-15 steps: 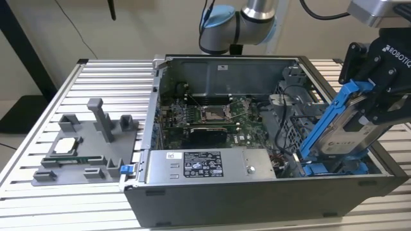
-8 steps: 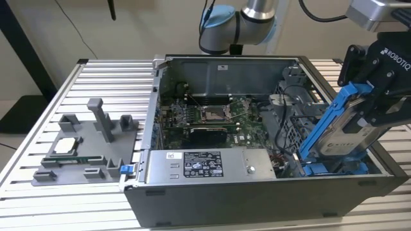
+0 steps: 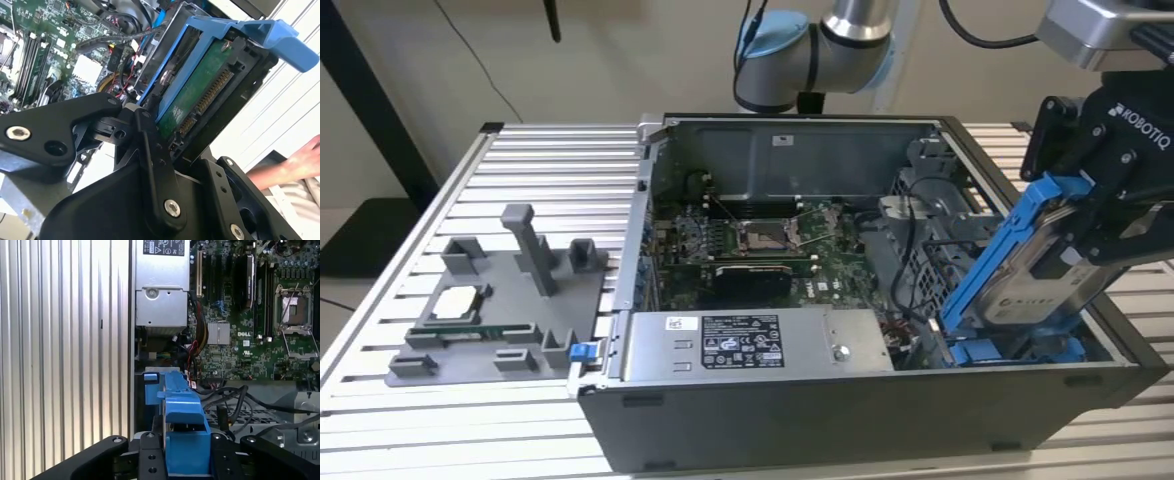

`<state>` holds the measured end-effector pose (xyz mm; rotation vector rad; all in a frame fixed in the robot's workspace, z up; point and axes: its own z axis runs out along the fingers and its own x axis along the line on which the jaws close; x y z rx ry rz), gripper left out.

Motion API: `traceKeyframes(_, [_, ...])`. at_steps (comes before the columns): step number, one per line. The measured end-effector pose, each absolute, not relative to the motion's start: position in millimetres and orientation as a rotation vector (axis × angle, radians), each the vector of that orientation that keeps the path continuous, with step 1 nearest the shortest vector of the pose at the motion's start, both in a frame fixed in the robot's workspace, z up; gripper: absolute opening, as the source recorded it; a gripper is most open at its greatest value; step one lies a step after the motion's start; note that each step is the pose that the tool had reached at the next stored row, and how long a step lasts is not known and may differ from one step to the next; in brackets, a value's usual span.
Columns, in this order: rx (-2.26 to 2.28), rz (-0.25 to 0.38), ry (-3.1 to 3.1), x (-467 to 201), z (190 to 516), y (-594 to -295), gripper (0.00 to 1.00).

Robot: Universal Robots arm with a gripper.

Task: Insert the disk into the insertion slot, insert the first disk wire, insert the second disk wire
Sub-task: 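Insert the disk into the insertion slot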

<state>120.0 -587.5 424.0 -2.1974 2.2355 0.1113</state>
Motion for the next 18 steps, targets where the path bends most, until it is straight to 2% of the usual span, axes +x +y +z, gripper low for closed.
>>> traceKeyframes(18, [-2.196,0.115,2.234,124,412,-582,0.0])
